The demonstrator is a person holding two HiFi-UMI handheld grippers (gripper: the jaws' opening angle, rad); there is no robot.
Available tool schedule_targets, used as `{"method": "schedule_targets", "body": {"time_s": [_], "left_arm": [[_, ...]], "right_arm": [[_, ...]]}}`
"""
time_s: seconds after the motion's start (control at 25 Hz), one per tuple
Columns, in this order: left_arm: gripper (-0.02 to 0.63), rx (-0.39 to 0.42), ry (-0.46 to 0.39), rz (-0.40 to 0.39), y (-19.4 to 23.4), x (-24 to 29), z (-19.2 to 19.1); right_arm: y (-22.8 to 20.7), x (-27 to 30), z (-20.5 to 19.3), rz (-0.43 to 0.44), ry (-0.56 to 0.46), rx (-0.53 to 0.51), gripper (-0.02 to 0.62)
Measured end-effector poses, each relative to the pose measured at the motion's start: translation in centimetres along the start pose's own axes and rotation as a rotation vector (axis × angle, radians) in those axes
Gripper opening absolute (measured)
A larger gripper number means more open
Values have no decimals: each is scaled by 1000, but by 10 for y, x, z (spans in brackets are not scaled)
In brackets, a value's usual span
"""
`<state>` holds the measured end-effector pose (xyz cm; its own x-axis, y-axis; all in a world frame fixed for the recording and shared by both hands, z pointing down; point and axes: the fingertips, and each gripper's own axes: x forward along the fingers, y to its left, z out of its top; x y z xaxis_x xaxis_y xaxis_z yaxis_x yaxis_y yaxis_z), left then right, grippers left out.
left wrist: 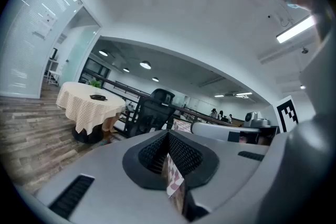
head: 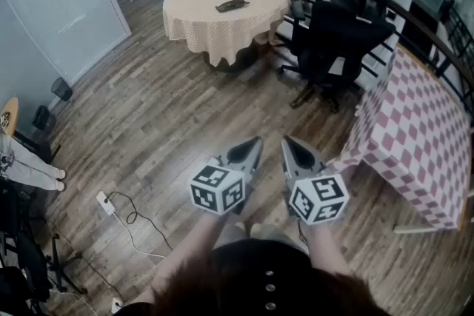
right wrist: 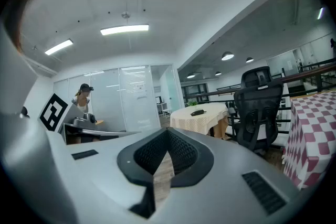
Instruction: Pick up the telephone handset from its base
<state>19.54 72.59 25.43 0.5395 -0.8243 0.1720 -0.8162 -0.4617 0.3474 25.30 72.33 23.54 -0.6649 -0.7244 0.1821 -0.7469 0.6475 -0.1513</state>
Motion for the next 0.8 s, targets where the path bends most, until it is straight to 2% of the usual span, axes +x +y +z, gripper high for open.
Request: {"method": "schedule_targets", "body": {"time_s": [0.48,0.8], "left_arm": [[5,-30,-9,12,12,-6,0],[5,-15,-17,-1,32,-20,12]], "right_arm": [[22,22,4,36,2,-13,8],[41,43,13,69,-56,27,9]]}}
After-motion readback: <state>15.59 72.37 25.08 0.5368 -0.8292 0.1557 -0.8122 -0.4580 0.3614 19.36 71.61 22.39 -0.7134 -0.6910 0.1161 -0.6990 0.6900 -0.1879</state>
